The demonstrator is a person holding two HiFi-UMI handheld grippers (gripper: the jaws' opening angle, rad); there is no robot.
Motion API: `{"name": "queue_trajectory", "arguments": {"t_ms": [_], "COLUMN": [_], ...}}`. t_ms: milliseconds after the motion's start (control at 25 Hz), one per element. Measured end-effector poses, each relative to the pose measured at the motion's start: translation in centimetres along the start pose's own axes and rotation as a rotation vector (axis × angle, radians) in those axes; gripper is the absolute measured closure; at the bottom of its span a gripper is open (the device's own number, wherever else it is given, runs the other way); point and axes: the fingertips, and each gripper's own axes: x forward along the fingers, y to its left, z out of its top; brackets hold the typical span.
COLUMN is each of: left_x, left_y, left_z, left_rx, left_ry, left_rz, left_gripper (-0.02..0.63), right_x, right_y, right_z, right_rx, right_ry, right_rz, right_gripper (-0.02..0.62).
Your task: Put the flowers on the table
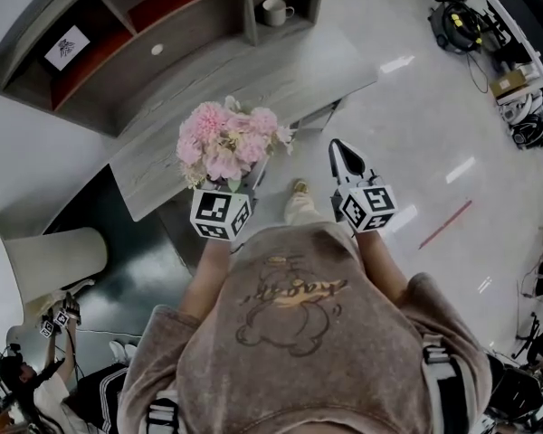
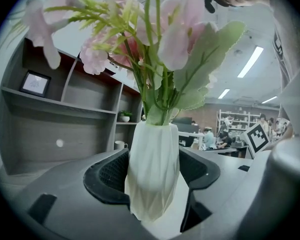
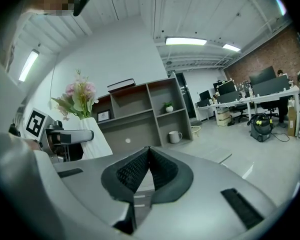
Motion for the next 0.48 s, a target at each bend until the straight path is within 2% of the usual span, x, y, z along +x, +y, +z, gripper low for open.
{"name": "queue_trajectory", "arguments": {"t_ms": [480], "left_x": [13.0], "left_y": [1.7], "left_z": [4.1], "left_rx": [-0.006], "left_ry": [-0.007], "left_rz": [0.039], "left_gripper": [0.287], "right_x": [7.5], "right_y": [-9.5], "right_z": [5.4], "right_rx": [0.006], "right_ry": [0.02], "right_rz": [0.062], "right_gripper": [0.601]}}
